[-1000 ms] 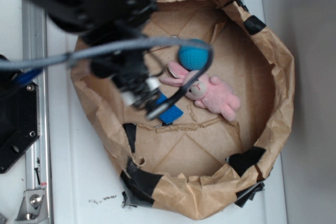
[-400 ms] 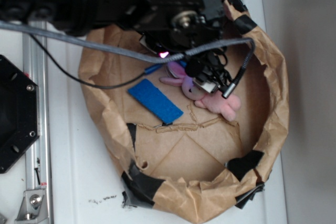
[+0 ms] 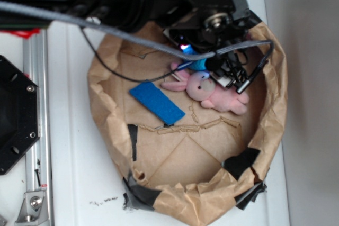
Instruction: Grab the blue ball.
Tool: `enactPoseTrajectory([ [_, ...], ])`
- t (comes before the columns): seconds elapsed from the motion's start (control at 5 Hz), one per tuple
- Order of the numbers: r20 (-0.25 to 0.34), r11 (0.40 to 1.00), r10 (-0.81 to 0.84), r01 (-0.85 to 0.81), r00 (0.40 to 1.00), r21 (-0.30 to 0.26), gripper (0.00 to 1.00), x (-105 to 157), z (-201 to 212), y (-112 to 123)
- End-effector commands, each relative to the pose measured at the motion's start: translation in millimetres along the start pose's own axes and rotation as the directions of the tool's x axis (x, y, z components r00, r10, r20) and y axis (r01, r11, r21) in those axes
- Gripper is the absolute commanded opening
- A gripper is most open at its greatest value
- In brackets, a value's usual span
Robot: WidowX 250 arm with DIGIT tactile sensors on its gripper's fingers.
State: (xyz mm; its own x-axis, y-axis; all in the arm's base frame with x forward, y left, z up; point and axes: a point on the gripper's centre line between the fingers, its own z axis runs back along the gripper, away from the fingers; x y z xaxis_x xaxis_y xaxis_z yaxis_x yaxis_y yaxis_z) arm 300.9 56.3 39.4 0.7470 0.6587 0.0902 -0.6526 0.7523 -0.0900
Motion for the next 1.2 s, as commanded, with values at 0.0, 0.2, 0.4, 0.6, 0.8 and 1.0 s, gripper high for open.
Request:
enactPoseTrajectory([
  [0.0,-0.088,0.961,-0.25,0.258,0.964,0.096,0.0,13.7,30.4,2.7],
  [0.2,0.001,0.894,-0.448,0.448,0.894,0.001,0.0,12.2,73.0,-15.2],
  [0.4,0.101,0.766,-0.642,0.641,0.76,0.047,0.0,-3.4,122.2,-39.0],
  [0.6,0.153,0.7,-0.706,0.714,0.691,0.011,0.0,-25.1,137.3,-52.2],
  [0.8,0.112,0.693,-0.712,0.72,0.693,-0.043,0.0,-41.4,132.9,-59.1],
  [1.0,0.079,0.719,-0.69,0.694,0.719,-0.042,0.0,-46.4,127.1,-57.1],
])
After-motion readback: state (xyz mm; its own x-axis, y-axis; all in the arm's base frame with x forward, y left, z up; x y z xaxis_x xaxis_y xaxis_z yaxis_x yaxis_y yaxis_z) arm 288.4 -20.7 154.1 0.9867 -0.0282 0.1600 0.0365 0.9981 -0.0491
